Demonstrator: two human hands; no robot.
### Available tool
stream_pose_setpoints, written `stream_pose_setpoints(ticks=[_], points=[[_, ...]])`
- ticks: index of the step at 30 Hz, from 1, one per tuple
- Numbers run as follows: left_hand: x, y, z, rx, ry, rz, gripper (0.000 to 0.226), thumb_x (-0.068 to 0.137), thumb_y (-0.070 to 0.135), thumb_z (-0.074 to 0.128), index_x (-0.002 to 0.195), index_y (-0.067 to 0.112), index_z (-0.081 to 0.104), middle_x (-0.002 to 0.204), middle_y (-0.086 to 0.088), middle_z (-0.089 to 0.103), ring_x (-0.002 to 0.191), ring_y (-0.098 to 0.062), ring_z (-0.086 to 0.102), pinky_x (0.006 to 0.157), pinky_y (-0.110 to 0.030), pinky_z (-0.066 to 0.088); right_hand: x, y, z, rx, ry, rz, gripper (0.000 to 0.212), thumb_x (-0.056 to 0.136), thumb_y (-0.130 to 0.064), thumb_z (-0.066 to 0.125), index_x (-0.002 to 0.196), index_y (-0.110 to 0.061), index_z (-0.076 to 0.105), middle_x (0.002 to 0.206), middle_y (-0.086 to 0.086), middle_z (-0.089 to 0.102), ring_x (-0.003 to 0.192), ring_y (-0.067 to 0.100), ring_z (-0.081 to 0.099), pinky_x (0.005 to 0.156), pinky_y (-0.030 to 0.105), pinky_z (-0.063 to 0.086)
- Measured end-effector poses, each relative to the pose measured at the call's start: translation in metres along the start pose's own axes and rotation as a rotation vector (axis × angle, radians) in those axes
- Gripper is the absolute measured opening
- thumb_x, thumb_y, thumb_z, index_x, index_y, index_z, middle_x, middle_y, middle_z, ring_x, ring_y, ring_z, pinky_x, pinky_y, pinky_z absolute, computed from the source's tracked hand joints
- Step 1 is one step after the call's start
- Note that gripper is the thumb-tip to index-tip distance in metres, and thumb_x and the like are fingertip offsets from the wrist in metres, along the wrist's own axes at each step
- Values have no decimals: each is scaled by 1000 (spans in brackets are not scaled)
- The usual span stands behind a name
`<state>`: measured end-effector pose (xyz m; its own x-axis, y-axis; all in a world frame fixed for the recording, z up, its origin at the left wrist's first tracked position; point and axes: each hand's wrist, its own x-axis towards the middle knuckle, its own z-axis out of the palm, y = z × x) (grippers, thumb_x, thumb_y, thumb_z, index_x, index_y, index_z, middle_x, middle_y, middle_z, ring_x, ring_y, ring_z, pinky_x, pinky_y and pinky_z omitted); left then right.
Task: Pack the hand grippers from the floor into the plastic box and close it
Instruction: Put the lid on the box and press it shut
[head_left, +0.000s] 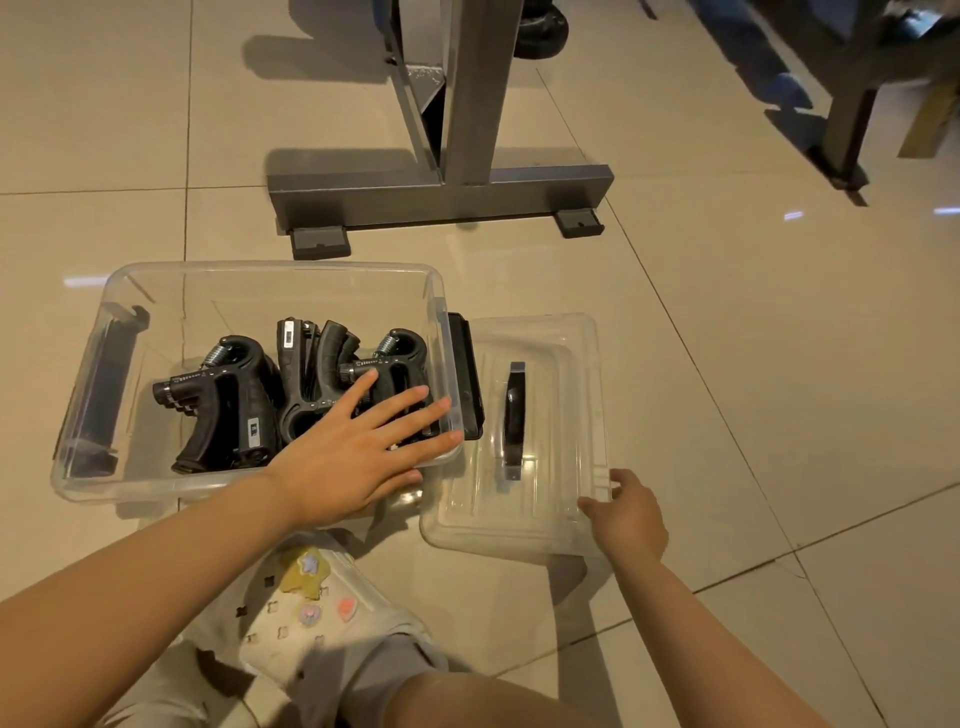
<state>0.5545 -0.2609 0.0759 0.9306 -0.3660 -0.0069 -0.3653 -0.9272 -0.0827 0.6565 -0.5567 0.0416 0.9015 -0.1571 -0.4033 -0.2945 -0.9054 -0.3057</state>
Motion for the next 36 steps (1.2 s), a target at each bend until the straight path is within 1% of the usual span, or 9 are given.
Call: stream_pose_setpoints(ticks=[6, 9, 13, 19, 25, 28, 30, 33, 36], points=[[-19, -10, -19, 46, 2, 12, 51, 99, 50, 20, 145, 33, 30, 151, 0, 31, 138, -26, 31, 108, -59, 16, 6, -31, -43, -28, 254, -266, 40, 91, -8, 52, 131, -9, 52, 116, 16, 58, 98, 32, 59, 70, 27, 35], [-27, -17, -46, 74, 43, -39, 52, 99, 52, 18, 145, 32, 30, 151, -1, 33, 137, -27, 32, 107, -57, 16, 9, -40, -80, -108, 407, -422, 33, 88, 2, 48, 119, -5, 59, 104, 17, 60, 87, 34, 57, 66, 29, 33], [-23, -22, -97, 189, 51, 55, 52, 97, 51, 22, 144, 32, 33, 149, -4, 35, 136, -27, 34, 107, -57, 17, -1, -33, -130, -145, 600, -592, 31, 77, 18, 51, 103, 5, 63, 89, 23, 62, 78, 39, 53, 67, 35, 34], [-30, -30, -179, 356, 86, 68, 55, 94, 51, 25, 143, 29, 35, 149, -5, 35, 136, -27, 34, 111, -54, 13, -39, -12, -207, -64, 837, -733, 39, 70, 24, 59, 105, 6, 64, 88, 26, 64, 71, 41, 56, 66, 43, 45], [-41, -12, -212, 352, 132, -76, 58, 92, 50, 28, 146, 29, 27, 149, -6, 33, 136, -28, 34, 109, -56, 21, -92, -38, -233, 108, 707, -896, 36, 82, 7, 61, 116, -5, 63, 102, 14, 65, 85, 31, 61, 69, 29, 39], [-60, -5, -200, 329, 101, -81, 61, 93, 55, 27, 148, 31, 21, 154, -5, 26, 145, -22, 13, 107, -62, 26, -120, -70, -217, 196, 539, -977, 33, 88, -7, 62, 120, -12, 62, 111, 6, 65, 94, 14, 56, 78, 23, 38], [-71, -7, -184, 296, 82, -102, 62, 92, 56, 25, 148, 32, 22, 155, -5, 25, 146, -22, 1, 106, -62, 26, -131, -100, -197, 220, 430, -1019, 34, 89, -14, 61, 123, -15, 61, 118, 3, 63, 104, 15, 55, 85, 20, 35], [-92, -20, -142, 224, 46, -174, 61, 92, 58, 27, 147, 31, 28, 154, -5, 27, 144, -25, 15, 104, -63, 29, -126, -148, -152, 181, 280, -1067, 33, 92, -19, 57, 126, -20, 59, 125, -1, 60, 115, 14, 51, 89, 15, 32], [-124, -32, -85, 87, -3, -341, 62, 93, 59, 25, 149, 32, 20, 157, -3, 18, 144, -23, 17, 102, -65, 32, -106, -187, -105, 129, 162, -1087, 34, 93, -18, 56, 127, -22, 58, 127, -3, 58, 119, 14, 49, 93, 16, 30]])
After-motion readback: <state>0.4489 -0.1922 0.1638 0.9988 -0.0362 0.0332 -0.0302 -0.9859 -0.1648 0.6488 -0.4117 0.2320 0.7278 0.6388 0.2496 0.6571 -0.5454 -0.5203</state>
